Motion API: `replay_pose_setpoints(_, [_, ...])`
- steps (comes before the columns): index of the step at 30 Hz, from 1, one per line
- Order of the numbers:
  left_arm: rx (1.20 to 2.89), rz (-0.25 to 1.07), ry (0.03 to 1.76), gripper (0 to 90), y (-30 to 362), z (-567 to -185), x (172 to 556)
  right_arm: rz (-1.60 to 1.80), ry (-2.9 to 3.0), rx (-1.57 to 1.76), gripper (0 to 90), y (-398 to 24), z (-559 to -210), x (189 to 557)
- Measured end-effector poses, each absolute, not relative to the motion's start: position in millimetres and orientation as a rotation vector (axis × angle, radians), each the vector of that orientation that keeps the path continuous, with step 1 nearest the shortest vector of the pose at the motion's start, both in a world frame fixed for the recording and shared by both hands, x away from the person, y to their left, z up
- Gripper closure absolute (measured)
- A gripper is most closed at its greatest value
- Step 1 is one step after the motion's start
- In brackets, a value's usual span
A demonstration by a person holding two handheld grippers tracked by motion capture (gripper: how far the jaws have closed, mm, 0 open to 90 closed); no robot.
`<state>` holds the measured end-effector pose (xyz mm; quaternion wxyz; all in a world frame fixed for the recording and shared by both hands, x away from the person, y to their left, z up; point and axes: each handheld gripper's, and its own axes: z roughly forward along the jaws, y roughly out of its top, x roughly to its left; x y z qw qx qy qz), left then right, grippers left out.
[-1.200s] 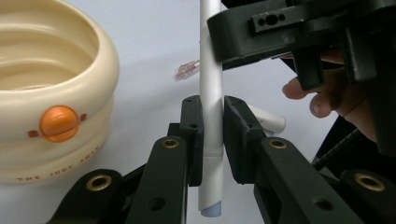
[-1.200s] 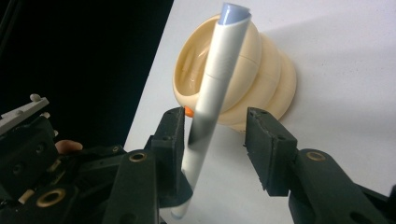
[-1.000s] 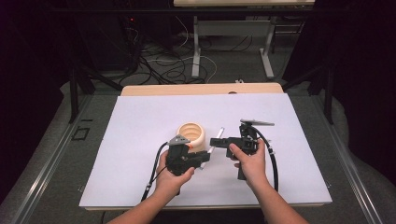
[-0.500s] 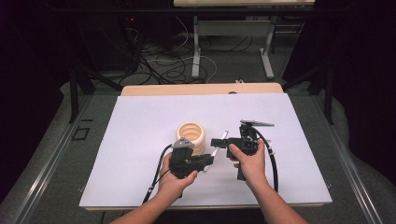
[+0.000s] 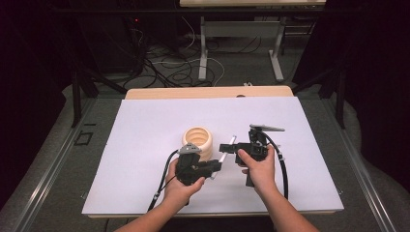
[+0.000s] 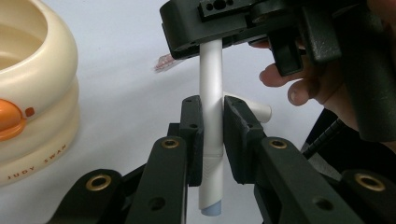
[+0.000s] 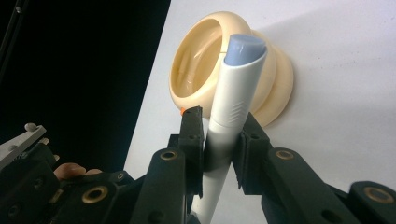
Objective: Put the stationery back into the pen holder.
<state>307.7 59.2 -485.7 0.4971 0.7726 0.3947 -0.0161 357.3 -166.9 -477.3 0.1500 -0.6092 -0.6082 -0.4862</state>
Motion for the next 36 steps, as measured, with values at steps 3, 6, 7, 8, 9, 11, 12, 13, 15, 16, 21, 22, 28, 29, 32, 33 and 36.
replay_pose_setpoints(3, [1.873,-0.053,0.956,78.3,59.5,-486.1,308.4,-1.399,-1.74,-1.742,77.0,-167.0,-477.2,357.2])
replay_pose_setpoints(6, [1.877,-0.055,0.953,78.3,59.3,-486.3,309.1,-1.411,-1.746,-1.73,77.7,-166.9,-477.2,357.2])
replay_pose_setpoints(7, [1.878,-0.054,0.955,78.2,59.1,-486.5,309.3,-1.409,-1.742,-1.732,77.9,-166.4,-476.8,357.0])
replay_pose_setpoints(8, [1.881,-0.052,0.957,78.2,58.9,-486.7,309.5,-1.413,-1.75,-1.727,78.1,-166.3,-477.1,357.1])
replay_pose_setpoints(9, [1.883,-0.048,0.958,78.1,58.8,-486.9,309.6,-1.415,-1.738,-1.745,78.3,-164.6,-476.4,357.2])
replay_pose_setpoints(11, [1.886,-0.046,0.963,78.0,58.8,-487.0,309.8,-1.416,-1.746,-1.743,78.4,-163.9,-476.4,357.3])
replay_pose_setpoints(12, [1.886,-0.047,0.963,77.9,59.1,-486.9,310.0,-1.405,-1.756,-1.738,78.4,-164.3,-475.9,357.3])
replay_pose_setpoints(13, [1.886,-0.047,0.96,77.9,59.4,-486.8,310.3,-1.407,-1.763,-1.735,78.4,-164.2,-476.0,357.4])
replay_pose_setpoints(15, [1.885,-0.042,0.952,77.7,59.9,-486.6,311.0,-1.414,-1.754,-1.737,78.4,-163.4,-474.9,357.4])
replay_pose_setpoints(16, [1.888,-0.042,0.953,77.7,59.9,-486.3,311.4,-1.41,-1.757,-1.736,78.4,-163.2,-473.9,357.7])
replay_pose_setpoints(21, [1.893,-0.041,0.965,75.1,60.6,-486.2,313.9,-1.415,-1.779,-1.732,78.5,-161.9,-469.3,360.1])
replay_pose_setpoints(22, [1.897,-0.032,0.967,73.5,60.8,-486.5,314.3,-1.416,-1.787,-1.721,78.5,-162.3,-468.2,360.9])
replay_pose_setpoints(28, [1.895,0.012,0.979,65.9,64.3,-484.2,316.3,-1.417,-1.831,-1.718,78.5,-158.4,-459.8,366.2])
replay_pose_setpoints(29, [1.895,0.014,0.98,65.2,65.2,-483.4,317.2,-1.43,-1.84,-1.728,78.5,-156.8,-458.9,367.5])
replay_pose_setpoints(32, [1.893,0.016,0.99,62.5,68.3,-479.7,319.2,-1.434,-1.857,-1.734,78.5,-154.7,-453.9,371.6])
replay_pose_setpoints(33, [1.894,0.025,0.984,61.2,68.8,-479.0,319.5,-1.422,-1.86,-1.745,78.4,-153.4,-451.2,373.7])
replay_pose_setpoints(36, [1.891,0.066,0.981,57.0,69.8,-475.5,319.8,-1.425,-1.899,-1.749,78.5,-152.6,-448.4,379.1])
